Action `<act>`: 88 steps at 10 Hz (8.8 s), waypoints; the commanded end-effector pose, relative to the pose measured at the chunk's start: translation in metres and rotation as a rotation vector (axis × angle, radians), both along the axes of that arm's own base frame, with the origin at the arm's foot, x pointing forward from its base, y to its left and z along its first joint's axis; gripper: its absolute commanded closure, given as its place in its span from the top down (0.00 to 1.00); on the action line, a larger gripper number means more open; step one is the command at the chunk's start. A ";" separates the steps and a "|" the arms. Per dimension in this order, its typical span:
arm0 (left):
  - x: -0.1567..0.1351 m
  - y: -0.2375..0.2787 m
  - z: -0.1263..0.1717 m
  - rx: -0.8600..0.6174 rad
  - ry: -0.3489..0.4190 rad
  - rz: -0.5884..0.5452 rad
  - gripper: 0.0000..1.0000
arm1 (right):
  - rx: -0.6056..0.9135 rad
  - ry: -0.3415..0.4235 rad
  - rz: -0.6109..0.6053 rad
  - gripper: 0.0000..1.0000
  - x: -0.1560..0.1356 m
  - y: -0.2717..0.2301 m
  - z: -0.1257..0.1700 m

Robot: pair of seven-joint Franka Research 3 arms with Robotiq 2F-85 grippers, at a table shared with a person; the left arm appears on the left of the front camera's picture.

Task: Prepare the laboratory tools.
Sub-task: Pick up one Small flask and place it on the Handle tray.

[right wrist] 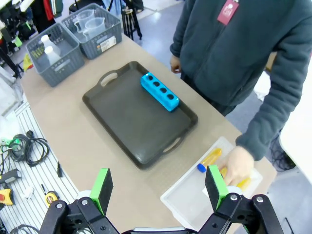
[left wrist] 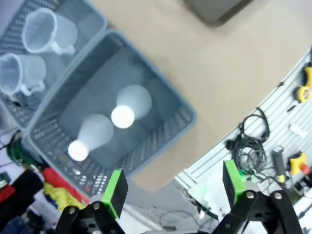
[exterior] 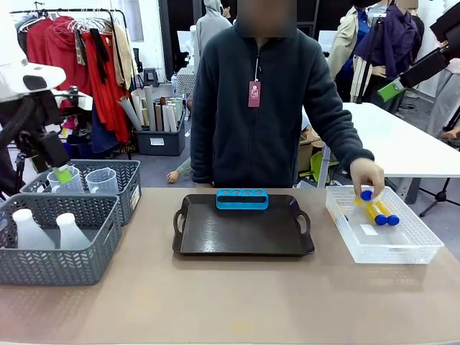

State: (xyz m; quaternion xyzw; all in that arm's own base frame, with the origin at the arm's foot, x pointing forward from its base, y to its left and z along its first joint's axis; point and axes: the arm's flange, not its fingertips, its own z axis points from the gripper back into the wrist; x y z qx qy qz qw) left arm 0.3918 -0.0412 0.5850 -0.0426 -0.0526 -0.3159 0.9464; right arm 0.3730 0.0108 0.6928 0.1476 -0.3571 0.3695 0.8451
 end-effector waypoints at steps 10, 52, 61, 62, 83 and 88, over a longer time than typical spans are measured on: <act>0.011 0.030 -0.053 0.066 0.009 0.156 1.00 | 0.006 -0.003 0.010 1.00 0.000 0.000 0.002; 0.060 0.048 0.137 -0.029 -0.123 0.191 0.00 | 0.006 -0.003 0.010 1.00 0.000 0.000 0.002; 0.066 -0.051 0.147 0.038 -0.215 0.071 0.00 | 0.006 -0.003 0.010 1.00 0.000 0.000 0.002; 0.068 -0.085 0.146 0.050 -0.247 -0.015 0.00 | 0.006 -0.003 0.010 1.00 0.000 0.000 0.002; 0.147 -0.409 -0.042 0.016 -0.350 -0.785 0.00 | 0.006 -0.003 0.010 1.00 0.000 0.000 0.002; 0.155 -0.456 -0.101 0.012 -0.286 -0.898 0.00 | 0.006 -0.003 0.010 1.00 0.000 0.000 0.002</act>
